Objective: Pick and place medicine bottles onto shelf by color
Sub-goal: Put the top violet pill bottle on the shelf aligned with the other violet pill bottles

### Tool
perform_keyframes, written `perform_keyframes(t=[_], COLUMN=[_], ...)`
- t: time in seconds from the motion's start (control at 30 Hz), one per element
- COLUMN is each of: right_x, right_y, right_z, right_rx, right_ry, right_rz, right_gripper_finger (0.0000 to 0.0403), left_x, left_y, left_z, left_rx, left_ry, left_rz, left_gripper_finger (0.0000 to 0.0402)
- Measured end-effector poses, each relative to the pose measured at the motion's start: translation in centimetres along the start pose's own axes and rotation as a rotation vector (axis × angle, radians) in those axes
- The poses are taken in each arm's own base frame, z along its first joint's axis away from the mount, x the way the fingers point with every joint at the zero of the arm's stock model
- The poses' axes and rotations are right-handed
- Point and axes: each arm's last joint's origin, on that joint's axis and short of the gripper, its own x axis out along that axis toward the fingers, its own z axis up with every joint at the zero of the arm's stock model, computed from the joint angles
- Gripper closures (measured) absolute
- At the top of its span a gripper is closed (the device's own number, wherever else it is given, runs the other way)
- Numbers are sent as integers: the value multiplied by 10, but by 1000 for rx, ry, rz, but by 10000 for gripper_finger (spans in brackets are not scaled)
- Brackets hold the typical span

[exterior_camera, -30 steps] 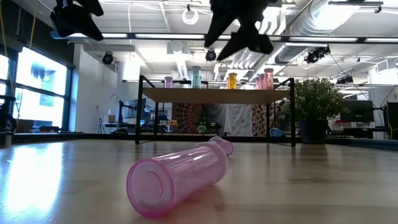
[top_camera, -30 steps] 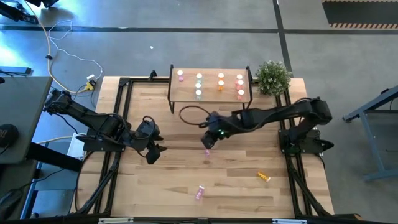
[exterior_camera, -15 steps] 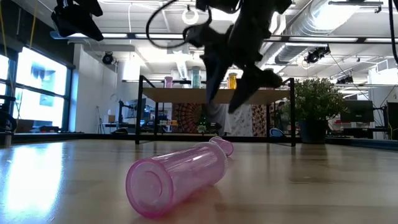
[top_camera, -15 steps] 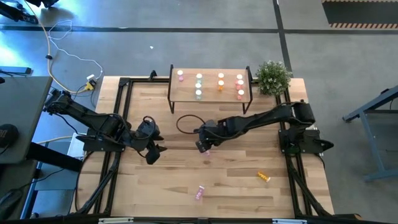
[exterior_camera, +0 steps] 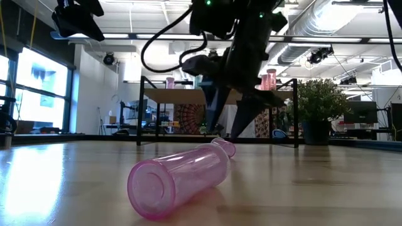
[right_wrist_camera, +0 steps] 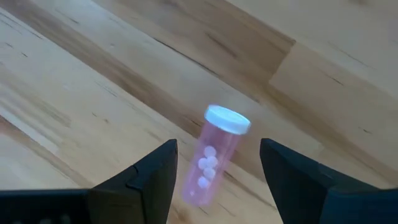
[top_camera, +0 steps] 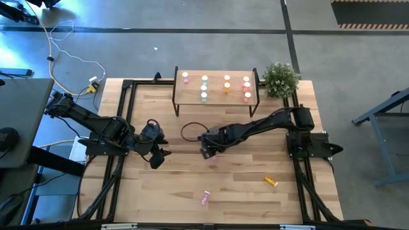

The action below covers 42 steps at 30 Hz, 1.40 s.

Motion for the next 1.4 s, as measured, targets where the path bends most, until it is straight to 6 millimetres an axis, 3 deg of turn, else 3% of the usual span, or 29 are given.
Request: perform_keyframes(t=[0.2,0.93,1.27,1.4], right_x=[13,25,25,24], right_y=[2,-6,-6,-6], right_z=[2,5,5,5], right_rx=[4,22,44,40], right_ry=[-10,13,22,23], right_rz=[14,-40,-41,-39], right_gripper_finger=[183,187,285,306], left_x=[0,0,0,0], left_y=[0,0,0,0], left_z=[0,0,0,0], left_rx=[0,8,25,26], left_ry=[0,4,5,5], left_rz=[-1,-2,-1,-1], left_gripper_finger=[156,156,156,156])
